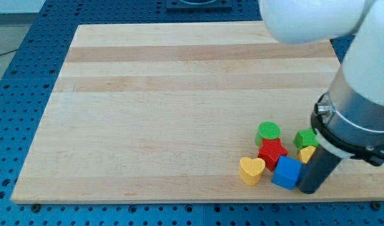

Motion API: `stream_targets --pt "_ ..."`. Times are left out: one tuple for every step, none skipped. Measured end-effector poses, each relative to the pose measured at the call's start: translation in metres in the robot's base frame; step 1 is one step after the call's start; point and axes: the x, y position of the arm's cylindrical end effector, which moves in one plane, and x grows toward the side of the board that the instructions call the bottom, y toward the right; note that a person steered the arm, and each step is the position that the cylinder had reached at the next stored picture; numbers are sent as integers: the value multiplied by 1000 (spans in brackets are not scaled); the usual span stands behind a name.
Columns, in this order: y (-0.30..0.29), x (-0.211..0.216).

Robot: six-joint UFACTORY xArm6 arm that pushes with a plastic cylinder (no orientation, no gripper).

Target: Separate the yellow heart from a group of blocks

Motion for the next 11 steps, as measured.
stream_targets --pt "-26 0" --pt "-60 0" --pt "-93 -3" --pt "-115 -23" --pt "-135 -59" --pt "-167 -87" --pt "-186 -89" --pt "-205 -87" --pt "-214 -102" --pt "-214 -134" --pt "-214 -159"
